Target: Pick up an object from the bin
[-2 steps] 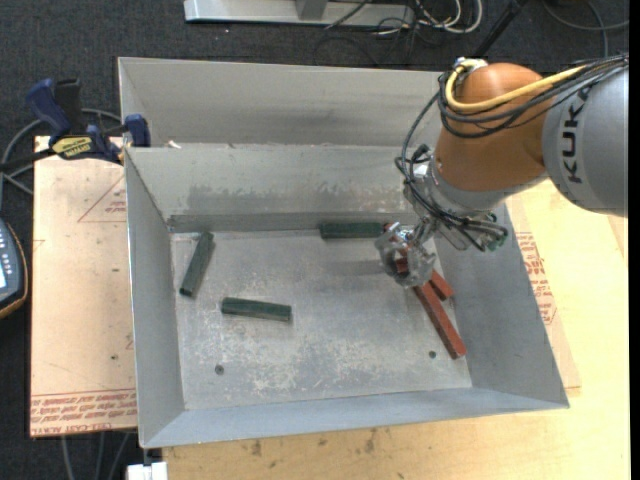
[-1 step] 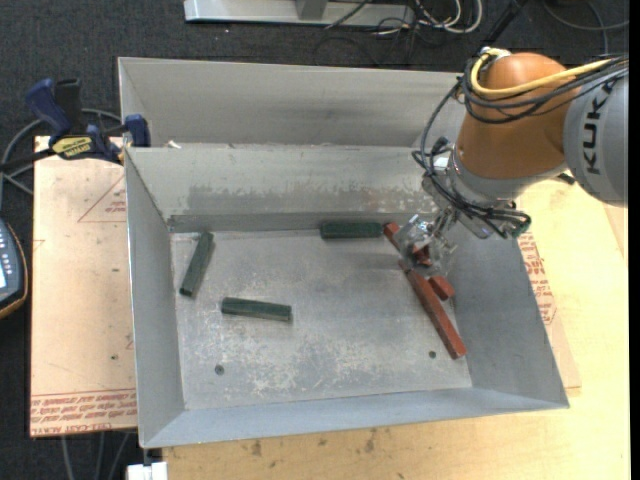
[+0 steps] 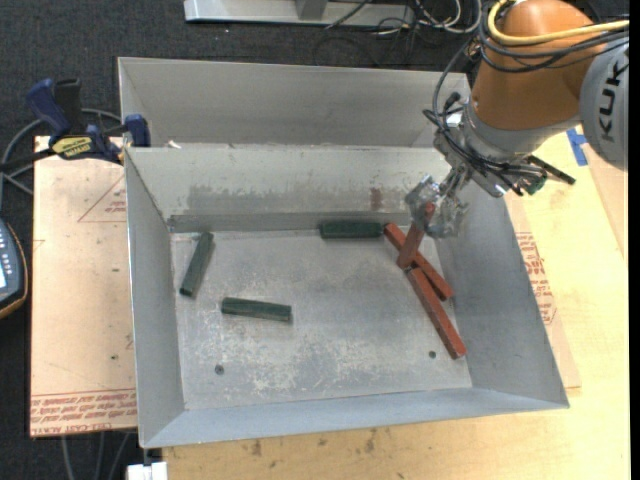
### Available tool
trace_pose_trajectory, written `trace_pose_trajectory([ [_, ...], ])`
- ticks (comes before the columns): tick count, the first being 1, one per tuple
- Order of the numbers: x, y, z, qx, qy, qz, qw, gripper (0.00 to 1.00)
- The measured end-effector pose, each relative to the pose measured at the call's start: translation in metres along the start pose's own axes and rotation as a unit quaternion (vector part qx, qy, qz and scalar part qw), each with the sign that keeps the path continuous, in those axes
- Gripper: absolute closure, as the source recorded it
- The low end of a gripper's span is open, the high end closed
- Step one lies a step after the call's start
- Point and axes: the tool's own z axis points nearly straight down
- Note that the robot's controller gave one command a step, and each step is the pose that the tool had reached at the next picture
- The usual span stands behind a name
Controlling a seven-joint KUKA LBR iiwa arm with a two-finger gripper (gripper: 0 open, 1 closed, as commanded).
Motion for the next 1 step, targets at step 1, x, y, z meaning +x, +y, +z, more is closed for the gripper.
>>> trace_pose_trajectory([
  [1, -0.0332, 0.0363, 0.0478, -0.005, 0.0035, 0.041, 0.9991, 1.00],
])
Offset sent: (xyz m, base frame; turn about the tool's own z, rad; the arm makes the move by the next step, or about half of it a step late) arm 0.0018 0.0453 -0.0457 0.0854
